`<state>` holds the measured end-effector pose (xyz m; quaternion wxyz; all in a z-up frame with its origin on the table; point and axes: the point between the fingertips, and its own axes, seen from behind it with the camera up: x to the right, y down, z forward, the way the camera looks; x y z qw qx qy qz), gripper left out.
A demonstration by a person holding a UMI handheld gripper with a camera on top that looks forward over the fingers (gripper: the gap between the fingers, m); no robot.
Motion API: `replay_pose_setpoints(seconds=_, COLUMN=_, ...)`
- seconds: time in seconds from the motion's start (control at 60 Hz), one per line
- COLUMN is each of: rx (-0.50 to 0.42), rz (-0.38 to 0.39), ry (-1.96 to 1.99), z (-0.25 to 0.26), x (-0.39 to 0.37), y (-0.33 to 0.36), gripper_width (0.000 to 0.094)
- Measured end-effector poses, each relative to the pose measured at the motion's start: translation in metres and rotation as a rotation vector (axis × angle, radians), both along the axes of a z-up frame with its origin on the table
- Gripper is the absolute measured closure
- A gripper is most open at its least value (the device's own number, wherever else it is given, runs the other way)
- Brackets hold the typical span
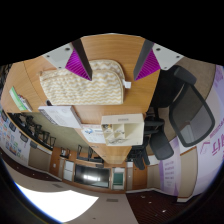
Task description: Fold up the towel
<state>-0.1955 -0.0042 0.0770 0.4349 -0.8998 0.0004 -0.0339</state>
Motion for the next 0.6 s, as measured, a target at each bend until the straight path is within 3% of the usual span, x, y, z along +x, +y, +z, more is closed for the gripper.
replay_pose_setpoints(seconds=0.233, rx=-0.044, rz=0.016, ry=-0.072, z=-0.066, x=0.001, y=0.090, gripper_width=0.0115)
replay_pose_setpoints(seconds=0.283, rx=-0.070, rz=0.004, ry=-0.073, z=-0.081, x=0.003, y=0.096, gripper_width=0.0232)
replay_pose_setpoints(seconds=0.333, rx=-0.040, rz=0.005, ry=-0.073, z=-0.079, x=0.003, y=0.107, gripper_width=0.0331)
replay_pose_setpoints(seconds=0.417, rx=-0.043, rz=0.040, ry=-0.116, z=-0.079, x=0.001, y=0.107, gripper_width=0.0521)
replay_pose_setpoints(seconds=0.483, rx=-0.046, rz=0.063, ry=-0.140, z=-0.081, x=0.001, y=0.109, gripper_width=0.0800)
replay_pose_setpoints(seconds=0.6, rx=-0.056, rz=0.085, ry=-0.200, z=-0.080, x=0.002, y=0.108, gripper_width=0.0860)
